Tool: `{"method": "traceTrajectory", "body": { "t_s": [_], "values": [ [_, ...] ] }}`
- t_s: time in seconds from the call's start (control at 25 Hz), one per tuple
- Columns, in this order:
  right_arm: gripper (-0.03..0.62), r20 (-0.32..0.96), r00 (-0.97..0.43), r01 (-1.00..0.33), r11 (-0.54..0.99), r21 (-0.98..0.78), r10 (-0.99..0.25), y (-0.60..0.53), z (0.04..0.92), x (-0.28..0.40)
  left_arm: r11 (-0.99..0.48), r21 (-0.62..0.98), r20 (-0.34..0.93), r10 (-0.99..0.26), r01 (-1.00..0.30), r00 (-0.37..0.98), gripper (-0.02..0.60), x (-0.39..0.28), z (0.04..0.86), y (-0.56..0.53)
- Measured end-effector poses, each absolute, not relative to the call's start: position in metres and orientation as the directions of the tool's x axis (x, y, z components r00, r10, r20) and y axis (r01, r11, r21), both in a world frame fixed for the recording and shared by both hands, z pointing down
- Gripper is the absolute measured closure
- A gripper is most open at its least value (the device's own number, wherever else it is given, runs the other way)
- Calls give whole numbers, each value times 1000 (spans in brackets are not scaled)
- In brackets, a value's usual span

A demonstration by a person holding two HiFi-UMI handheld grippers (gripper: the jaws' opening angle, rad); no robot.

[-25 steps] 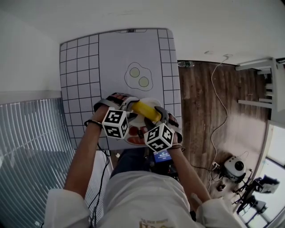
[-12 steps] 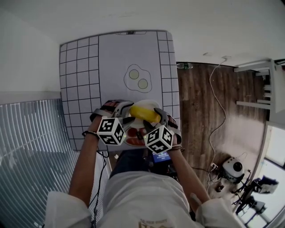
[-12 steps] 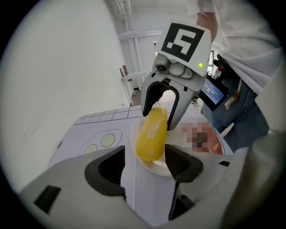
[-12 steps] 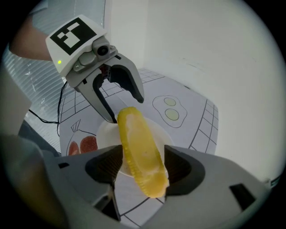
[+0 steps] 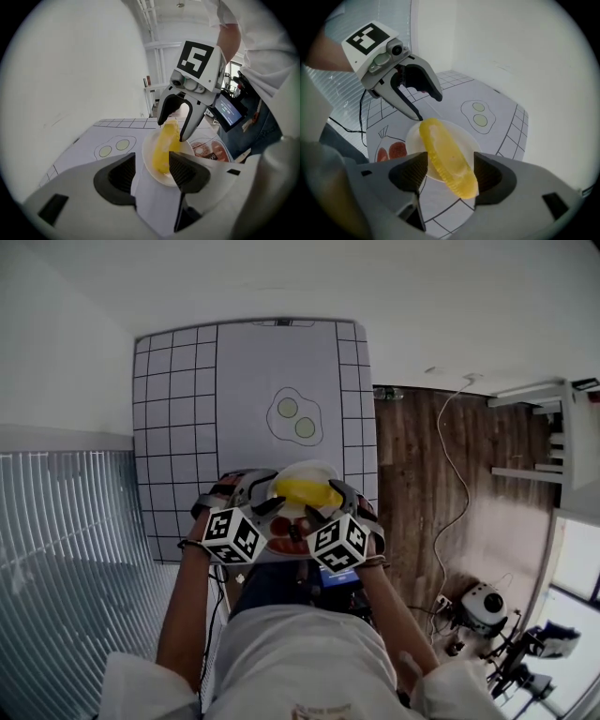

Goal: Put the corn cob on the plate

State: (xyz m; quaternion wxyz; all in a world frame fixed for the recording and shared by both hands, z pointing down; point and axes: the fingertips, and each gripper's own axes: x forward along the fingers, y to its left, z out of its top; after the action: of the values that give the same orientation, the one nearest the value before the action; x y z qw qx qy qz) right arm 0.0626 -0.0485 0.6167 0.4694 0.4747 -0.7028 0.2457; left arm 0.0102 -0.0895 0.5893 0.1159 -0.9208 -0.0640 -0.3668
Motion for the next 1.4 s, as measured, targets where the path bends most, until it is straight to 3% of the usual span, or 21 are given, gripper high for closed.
{"method": "traceTrajectory", "body": {
  "t_s": [0.16,0.2,0.24,0.28,0.4,0.52,0.8,1.16,1.4],
  "values": [
    [286,887,-105,-924,374,80,-450,-44,606,66,-986,-136,638,-13,96,770,371,7,580,-96],
    [287,876,-94,-931,354,91,-473,-44,599,69,-991,-125,615,-42,45,787,406,6,575,-101],
    [311,858,-80,-938,329,108,-508,-45,589,72,-995,-101,587,-70,-13,806,488,4,569,-107],
    [385,834,-66,-945,302,124,-548,-46,578,75,-996,-58,556,-89,-68,827,559,2,561,-112],
    [586,761,-57,-967,227,120,-646,-47,545,82,-978,97,449,-121,-182,885,574,-1,537,-124],
    [588,718,-79,-977,197,83,-692,-44,527,87,-951,160,388,-188,-266,902,574,-1,522,-130],
    [588,577,-133,-983,182,27,-806,-8,471,96,-912,91,357,-346,-401,868,574,-5,482,-84],
    [586,235,-196,-977,211,41,-952,73,376,145,-697,-10,163,-708,-717,687,574,-29,383,16],
    [588,162,-274,-961,277,-4,-948,135,344,162,-587,-75,99,-809,-806,580,574,-37,331,98]
  ]
}}
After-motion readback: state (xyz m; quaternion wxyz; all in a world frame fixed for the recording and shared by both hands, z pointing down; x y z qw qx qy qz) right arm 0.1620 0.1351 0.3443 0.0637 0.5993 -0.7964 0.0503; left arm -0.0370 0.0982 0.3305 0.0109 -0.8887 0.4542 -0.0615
